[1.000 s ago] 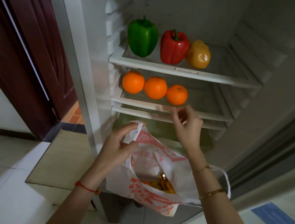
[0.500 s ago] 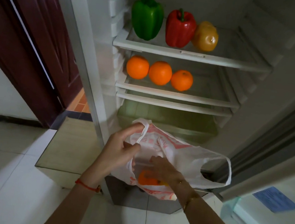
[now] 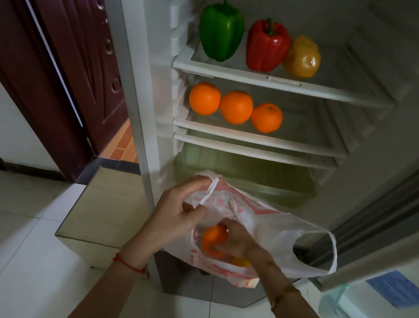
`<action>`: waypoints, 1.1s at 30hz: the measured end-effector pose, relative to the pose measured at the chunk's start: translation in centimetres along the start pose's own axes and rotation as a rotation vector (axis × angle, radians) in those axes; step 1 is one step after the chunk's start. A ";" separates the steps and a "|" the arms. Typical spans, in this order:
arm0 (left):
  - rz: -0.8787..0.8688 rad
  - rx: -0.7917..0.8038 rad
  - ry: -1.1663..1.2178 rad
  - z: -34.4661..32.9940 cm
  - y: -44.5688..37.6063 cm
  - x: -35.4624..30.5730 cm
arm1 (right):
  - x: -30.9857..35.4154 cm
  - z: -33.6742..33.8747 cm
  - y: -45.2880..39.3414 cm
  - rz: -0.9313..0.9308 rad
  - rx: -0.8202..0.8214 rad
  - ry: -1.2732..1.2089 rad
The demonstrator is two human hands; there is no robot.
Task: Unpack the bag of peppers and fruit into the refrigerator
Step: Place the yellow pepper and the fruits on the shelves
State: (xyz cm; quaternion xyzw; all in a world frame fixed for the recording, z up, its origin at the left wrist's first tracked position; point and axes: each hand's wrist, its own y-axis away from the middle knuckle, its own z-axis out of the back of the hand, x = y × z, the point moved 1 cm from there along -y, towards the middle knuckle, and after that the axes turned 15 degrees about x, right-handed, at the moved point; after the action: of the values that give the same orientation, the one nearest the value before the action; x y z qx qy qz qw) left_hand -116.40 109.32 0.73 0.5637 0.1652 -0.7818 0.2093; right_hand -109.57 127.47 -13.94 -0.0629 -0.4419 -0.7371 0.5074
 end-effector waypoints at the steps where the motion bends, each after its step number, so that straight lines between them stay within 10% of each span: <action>1: -0.011 -0.002 -0.007 0.0 -0.2 -0.2 | 0.0 1.0 0.4 0.025 -0.039 -0.069; 10: -0.060 -0.018 -0.078 -0.4 -3.0 -0.4 | 1.4 9.1 7.2 0.419 -0.538 -0.612; 19: -0.101 -0.028 -0.051 -0.9 -4.9 -1.4 | 1.6 17.1 8.0 0.419 -1.079 -0.661; 33: -0.062 -0.036 0.020 -0.1 -4.9 -0.5 | 0.4 21.2 2.2 0.158 -1.110 -0.498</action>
State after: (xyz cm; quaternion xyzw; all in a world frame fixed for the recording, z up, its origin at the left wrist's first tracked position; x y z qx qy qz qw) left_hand -118.70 113.61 1.26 0.5622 0.1986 -0.7791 0.1934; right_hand -115.54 142.12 0.37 -0.5207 -0.0916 -0.7805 0.3336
